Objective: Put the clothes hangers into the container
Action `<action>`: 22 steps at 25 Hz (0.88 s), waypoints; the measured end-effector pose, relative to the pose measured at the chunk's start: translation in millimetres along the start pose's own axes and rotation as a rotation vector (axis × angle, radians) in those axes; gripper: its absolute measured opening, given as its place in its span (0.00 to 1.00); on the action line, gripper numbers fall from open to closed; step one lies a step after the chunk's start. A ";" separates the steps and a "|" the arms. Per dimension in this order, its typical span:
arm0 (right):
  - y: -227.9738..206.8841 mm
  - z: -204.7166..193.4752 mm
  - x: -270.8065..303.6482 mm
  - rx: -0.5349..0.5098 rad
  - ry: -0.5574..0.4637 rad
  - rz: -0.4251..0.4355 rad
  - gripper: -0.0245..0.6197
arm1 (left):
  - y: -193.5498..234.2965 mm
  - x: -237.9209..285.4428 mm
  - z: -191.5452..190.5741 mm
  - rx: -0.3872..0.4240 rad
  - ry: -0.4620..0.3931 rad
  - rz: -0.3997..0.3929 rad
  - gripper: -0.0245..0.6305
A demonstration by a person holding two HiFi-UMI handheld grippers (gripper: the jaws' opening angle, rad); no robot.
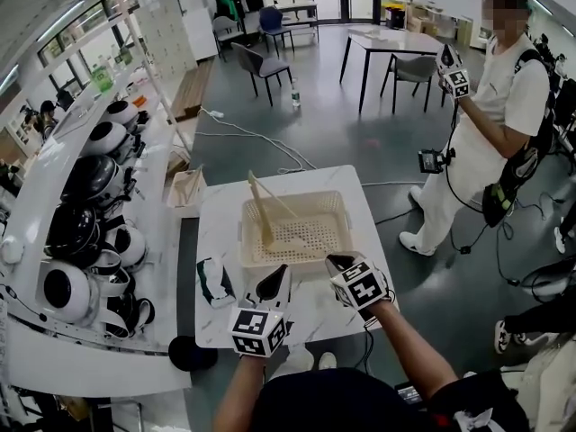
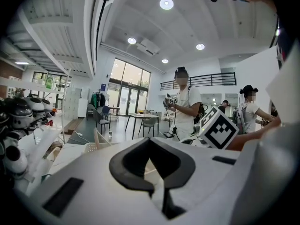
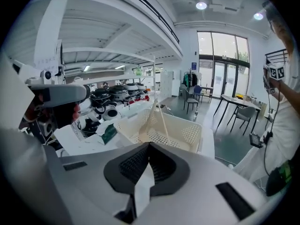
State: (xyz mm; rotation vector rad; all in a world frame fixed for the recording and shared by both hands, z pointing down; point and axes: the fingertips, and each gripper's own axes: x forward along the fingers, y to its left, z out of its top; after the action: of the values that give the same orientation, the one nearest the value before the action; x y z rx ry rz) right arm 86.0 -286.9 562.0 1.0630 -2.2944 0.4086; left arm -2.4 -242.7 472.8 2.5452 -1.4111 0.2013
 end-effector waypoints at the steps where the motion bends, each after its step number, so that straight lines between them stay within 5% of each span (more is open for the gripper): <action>1: 2.9 -1.5 -3.7 0.002 -0.007 0.003 0.07 | -3.8 -3.5 -1.0 0.003 0.002 0.000 0.04; 12: 19.4 5.2 -24.0 0.069 -0.151 0.028 0.07 | -15.2 -36.5 -8.6 0.016 0.005 0.039 0.04; 22: 43.6 19.5 -33.0 0.040 -0.182 0.060 0.07 | -21.9 -46.6 -9.0 0.009 -0.003 0.005 0.04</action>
State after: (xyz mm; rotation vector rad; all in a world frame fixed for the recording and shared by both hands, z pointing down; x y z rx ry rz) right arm 62.4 -249.0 524.8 1.0934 -2.4930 0.3975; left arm -8.6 -191.0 468.2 2.5501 -1.4210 0.2048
